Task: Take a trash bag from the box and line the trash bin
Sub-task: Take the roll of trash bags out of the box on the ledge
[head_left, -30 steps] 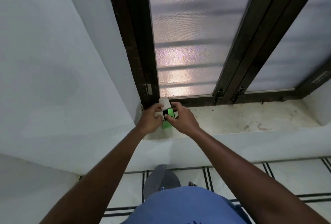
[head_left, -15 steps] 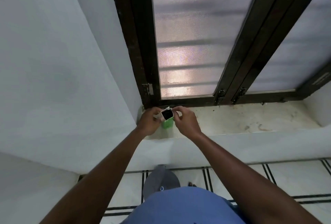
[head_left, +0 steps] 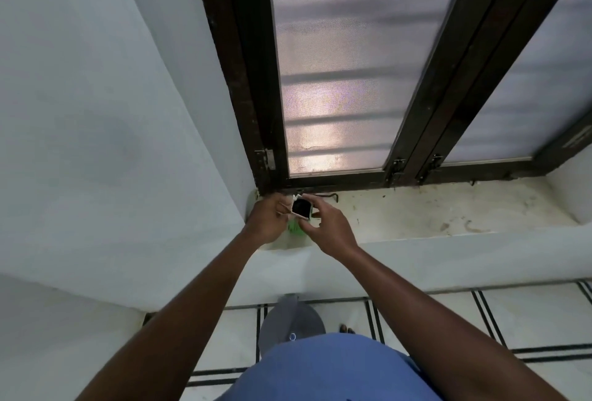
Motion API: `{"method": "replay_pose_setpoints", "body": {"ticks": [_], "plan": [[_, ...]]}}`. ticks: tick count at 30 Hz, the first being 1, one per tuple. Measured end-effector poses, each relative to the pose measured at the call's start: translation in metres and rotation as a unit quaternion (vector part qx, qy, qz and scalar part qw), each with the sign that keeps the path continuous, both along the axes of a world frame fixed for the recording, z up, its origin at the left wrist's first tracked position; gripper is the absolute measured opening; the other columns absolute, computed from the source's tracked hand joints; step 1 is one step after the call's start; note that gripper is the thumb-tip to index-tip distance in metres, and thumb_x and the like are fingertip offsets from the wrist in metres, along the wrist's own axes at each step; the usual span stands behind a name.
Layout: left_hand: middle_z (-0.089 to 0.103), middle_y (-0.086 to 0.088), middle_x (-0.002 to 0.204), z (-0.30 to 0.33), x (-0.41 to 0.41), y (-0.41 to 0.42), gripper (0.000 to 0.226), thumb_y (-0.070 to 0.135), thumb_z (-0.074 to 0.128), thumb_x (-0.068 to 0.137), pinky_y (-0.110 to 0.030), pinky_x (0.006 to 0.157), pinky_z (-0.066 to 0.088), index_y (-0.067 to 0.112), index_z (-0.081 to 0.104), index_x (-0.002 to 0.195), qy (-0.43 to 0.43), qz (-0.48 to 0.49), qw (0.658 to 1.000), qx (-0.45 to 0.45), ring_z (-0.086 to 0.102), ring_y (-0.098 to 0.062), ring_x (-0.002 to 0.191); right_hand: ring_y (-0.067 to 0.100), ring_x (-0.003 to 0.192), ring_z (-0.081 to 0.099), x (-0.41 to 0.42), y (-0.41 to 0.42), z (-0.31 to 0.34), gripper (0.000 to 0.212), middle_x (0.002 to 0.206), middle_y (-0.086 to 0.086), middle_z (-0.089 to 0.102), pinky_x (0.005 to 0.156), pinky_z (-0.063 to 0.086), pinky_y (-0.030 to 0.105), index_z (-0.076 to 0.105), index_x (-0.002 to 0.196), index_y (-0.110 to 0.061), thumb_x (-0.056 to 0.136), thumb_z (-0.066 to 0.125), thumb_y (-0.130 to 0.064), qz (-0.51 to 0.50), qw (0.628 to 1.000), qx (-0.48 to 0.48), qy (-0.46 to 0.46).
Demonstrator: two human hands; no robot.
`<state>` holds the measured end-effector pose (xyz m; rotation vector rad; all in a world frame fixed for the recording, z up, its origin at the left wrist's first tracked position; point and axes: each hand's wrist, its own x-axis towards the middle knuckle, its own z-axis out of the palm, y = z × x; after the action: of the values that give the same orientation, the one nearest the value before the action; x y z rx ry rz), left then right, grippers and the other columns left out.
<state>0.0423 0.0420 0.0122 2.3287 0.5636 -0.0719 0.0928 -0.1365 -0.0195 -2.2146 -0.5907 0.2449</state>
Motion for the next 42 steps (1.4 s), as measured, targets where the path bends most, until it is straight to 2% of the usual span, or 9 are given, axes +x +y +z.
{"method": "replay_pose_setpoints", "body": {"ticks": [5,10,15,20,27,31,36,40,42], "plan": [[0.057,0.002,0.142,0.015,0.004,-0.002,0.027,0.023,0.067,0.103,-0.028,0.097,0.048,0.023,0.072,0.130,-0.073,-0.113,0.979,0.151,0.053,-0.017,0.131,0.015,0.119,0.074,0.001,0.003,-0.002,0.064,0.144,-0.009,0.072,0.095,0.064,0.040,0.059,0.155,-0.034,0.097,0.084,-0.042,0.007,1.000,0.000,0.002],[0.059,0.006,0.127,0.026,0.019,0.003,0.031,0.044,0.074,0.100,-0.032,0.082,0.049,0.025,0.082,0.123,-0.028,-0.174,0.954,0.242,0.056,-0.018,0.115,0.011,0.113,0.075,0.004,0.002,-0.003,0.062,0.142,-0.012,0.072,0.090,0.064,0.039,0.058,0.154,-0.037,0.097,0.082,-0.045,0.013,1.000,-0.006,-0.004],[0.069,0.002,0.099,0.040,0.041,0.003,0.049,0.053,0.095,0.074,-0.033,0.069,0.043,0.024,0.070,0.105,0.029,-0.149,0.948,0.281,0.066,-0.020,0.092,0.010,0.105,0.074,0.007,0.000,-0.002,0.066,0.141,-0.014,0.073,0.084,0.062,0.034,0.056,0.156,-0.041,0.096,0.082,-0.045,0.025,0.999,-0.019,-0.010],[0.068,0.002,0.086,0.047,0.061,0.000,0.046,0.059,0.094,0.073,-0.031,0.063,0.044,0.023,0.074,0.094,0.110,-0.217,0.915,0.323,0.063,-0.019,0.076,0.011,0.104,0.075,0.007,-0.001,-0.002,0.070,0.144,-0.015,0.072,0.086,0.063,0.035,0.053,0.159,-0.042,0.095,0.082,-0.047,0.037,0.999,-0.012,-0.007],[0.075,0.004,0.082,0.042,0.074,-0.004,0.045,0.061,0.091,0.075,-0.039,0.078,0.068,0.025,0.077,0.099,0.199,-0.258,0.902,0.282,0.071,-0.017,0.070,0.014,0.106,0.075,0.009,0.000,-0.007,0.075,0.146,-0.012,0.071,0.089,0.064,0.035,0.053,0.160,-0.038,0.093,0.086,-0.043,0.043,0.999,-0.009,-0.001],[0.078,0.003,0.085,0.036,0.076,-0.002,0.040,0.053,0.093,0.076,-0.041,0.077,0.069,0.023,0.082,0.100,0.205,-0.259,0.916,0.226,0.076,-0.020,0.074,0.015,0.108,0.074,0.010,-0.001,-0.009,0.071,0.144,-0.011,0.072,0.092,0.065,0.038,0.055,0.159,-0.037,0.095,0.086,-0.043,0.037,0.999,-0.003,0.001],[0.079,0.000,0.080,0.037,0.072,-0.004,0.020,0.032,0.092,0.073,-0.035,0.060,0.058,0.023,0.084,0.088,0.184,-0.234,0.938,0.175,0.078,-0.025,0.076,0.020,0.119,0.074,0.013,-0.002,-0.008,0.072,0.141,-0.006,0.076,0.096,0.064,0.043,0.056,0.155,-0.033,0.092,0.087,-0.050,0.031,0.999,-0.011,0.025],[0.077,0.007,0.083,0.040,0.060,-0.009,0.036,0.036,0.098,0.064,-0.036,0.065,0.067,0.026,0.080,0.094,0.144,-0.205,0.949,0.192,0.074,-0.015,0.070,0.025,0.121,0.074,0.010,0.003,-0.012,0.076,0.140,-0.003,0.076,0.098,0.064,0.045,0.050,0.159,-0.035,0.093,0.087,-0.047,0.033,0.998,-0.006,0.054],[0.076,0.009,0.085,0.045,0.055,-0.010,0.046,0.041,0.099,0.061,-0.032,0.059,0.061,0.025,0.079,0.099,0.116,-0.199,0.952,0.203,0.071,-0.010,0.070,0.025,0.121,0.074,0.009,0.006,-0.011,0.078,0.139,-0.002,0.077,0.099,0.064,0.045,0.050,0.160,-0.033,0.092,0.088,-0.041,0.032,0.998,-0.002,0.059]]}}
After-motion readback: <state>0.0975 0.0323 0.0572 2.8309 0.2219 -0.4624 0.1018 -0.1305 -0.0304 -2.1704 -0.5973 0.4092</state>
